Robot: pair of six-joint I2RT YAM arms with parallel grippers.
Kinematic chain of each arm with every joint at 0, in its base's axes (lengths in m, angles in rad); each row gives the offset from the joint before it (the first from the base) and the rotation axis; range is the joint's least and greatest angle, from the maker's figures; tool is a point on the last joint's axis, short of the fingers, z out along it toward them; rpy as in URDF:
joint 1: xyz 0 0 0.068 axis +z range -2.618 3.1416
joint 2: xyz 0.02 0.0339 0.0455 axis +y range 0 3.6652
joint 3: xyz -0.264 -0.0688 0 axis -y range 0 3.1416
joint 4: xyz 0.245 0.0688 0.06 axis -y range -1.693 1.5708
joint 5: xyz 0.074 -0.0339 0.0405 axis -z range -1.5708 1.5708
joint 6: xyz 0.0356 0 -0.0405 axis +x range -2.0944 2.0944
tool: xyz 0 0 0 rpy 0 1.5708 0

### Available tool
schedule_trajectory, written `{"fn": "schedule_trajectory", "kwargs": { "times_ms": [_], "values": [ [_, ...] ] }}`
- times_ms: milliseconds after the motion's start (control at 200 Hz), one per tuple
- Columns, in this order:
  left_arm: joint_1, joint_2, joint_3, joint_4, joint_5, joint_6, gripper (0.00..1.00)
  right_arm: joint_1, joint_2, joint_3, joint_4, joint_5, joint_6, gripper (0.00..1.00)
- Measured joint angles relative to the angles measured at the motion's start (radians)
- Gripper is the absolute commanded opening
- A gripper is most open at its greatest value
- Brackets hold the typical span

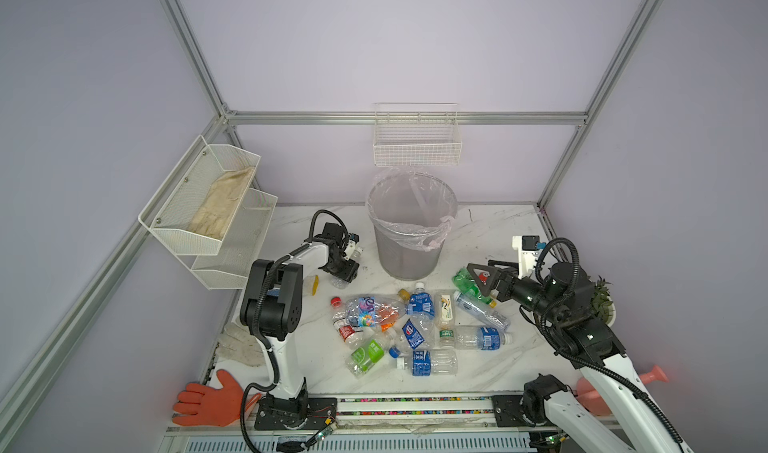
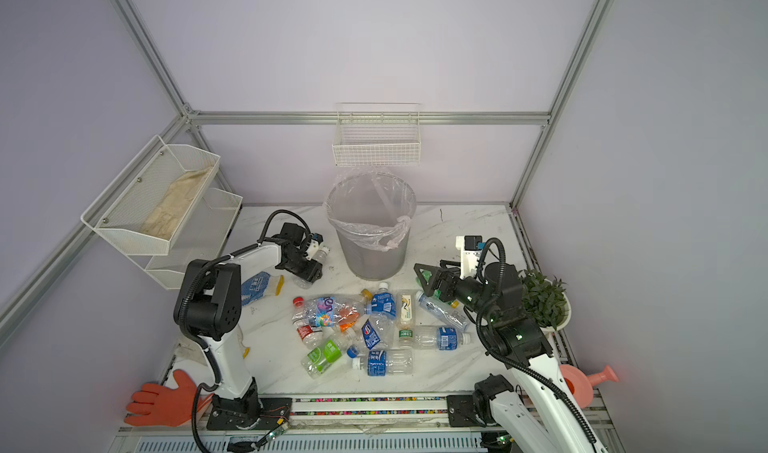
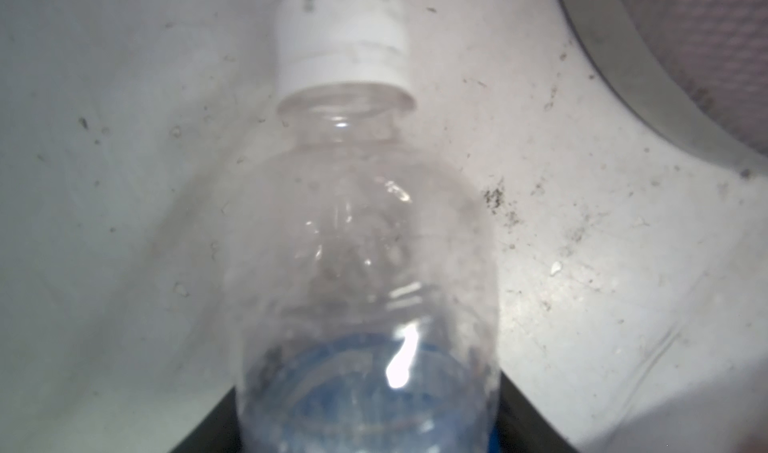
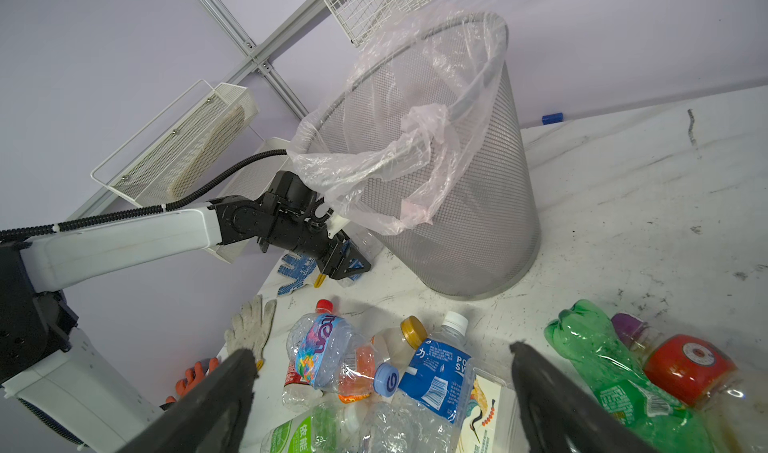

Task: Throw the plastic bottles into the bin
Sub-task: 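Close the left gripper on the blue-labelled water bottle's neck, then lift the water bottle with the left gripper and carry it over the bin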

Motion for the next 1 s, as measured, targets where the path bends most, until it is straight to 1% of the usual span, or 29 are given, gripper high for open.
{"fn": "schedule_trajectory", "kwargs": {
  "times_ms": [180, 410, 565, 780, 1000],
  "values": [
    [0.0, -0.002, 0.011, -0.002, -0.021, -0.01, 0.41, 0.0, -0.002, 0.0, -0.013, 0.01, 0.002, 0.97],
    [0.0, -0.048, 0.013, -0.021, -0.024, -0.06, 0.37, 0.0, -0.003, 0.007, -0.052, 0.046, 0.002, 0.97],
    [0.0, -0.145, 0.037, -0.03, -0.021, -0.103, 0.36, 0.0, 0.023, 0.027, -0.098, 0.081, 0.003, 0.97],
    [0.0, -0.314, 0.104, -0.016, -0.021, -0.148, 0.36, 0.0, 0.066, 0.045, -0.158, 0.131, 0.004, 0.97],
    [0.0, -0.453, 0.161, 0.019, -0.003, -0.205, 0.34, 0.0, 0.057, 0.045, -0.18, 0.156, 0.005, 0.97]
  ]
}}
